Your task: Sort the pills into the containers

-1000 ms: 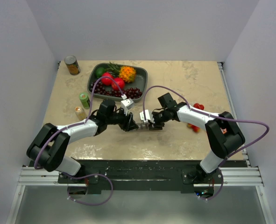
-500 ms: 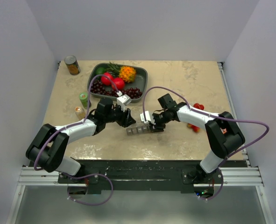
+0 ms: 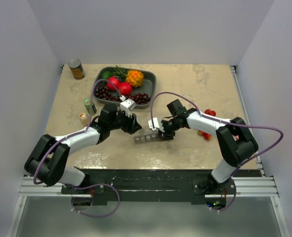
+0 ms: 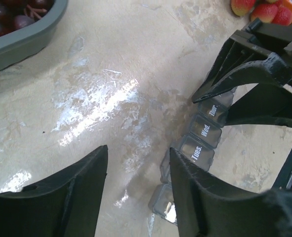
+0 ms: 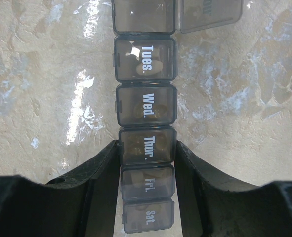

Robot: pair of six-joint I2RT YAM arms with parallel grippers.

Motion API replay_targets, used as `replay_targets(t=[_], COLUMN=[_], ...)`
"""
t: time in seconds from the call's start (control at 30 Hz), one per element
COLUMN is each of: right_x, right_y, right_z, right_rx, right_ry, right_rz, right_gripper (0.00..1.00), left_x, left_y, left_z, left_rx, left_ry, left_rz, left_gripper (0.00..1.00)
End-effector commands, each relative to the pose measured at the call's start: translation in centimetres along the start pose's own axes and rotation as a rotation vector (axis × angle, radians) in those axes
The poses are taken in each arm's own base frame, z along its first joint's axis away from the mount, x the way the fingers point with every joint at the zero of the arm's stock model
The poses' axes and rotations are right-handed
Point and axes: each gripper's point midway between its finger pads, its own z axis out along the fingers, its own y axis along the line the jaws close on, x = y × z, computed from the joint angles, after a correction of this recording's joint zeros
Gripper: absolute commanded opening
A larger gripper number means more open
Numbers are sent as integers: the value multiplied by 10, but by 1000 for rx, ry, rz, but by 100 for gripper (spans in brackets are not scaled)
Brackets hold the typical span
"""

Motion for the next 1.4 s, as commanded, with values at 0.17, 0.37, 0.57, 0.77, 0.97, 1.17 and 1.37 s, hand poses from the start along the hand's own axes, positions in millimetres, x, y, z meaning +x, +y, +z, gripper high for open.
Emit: replay_targets(t=[0.17, 0.37, 0.57, 0.77, 0.97, 1.17, 1.37], right_x=[4, 15, 20, 21, 9, -26, -75], right_y=[-15, -22, -30, -35, -50, -61, -49], right_z=[-1, -1, -5, -13, -41, -87, -125], right_rx=[34, 71, 106, 120, 184, 272, 257], right_ry=[28, 75, 102, 119, 83, -10, -118], right_rz=[28, 45, 57, 76, 101, 116, 148], right_gripper=[1, 15, 41, 69, 84, 87, 88], left_x=[-49, -73, -57, -51, -60, -70, -69], left_y=[4, 8, 35, 55, 70, 81, 82], left_z=[-39, -82, -113, -135, -149, -168, -178], left_rx=[-95, -212, -384, -478, -561, -662, -697], left_ry=[-153, -252, -235, -239, -220, -206, -218], left_rz=[32, 50, -58, -98, -78, -27, -36], left_gripper=[62, 66, 68, 72, 74, 92, 93])
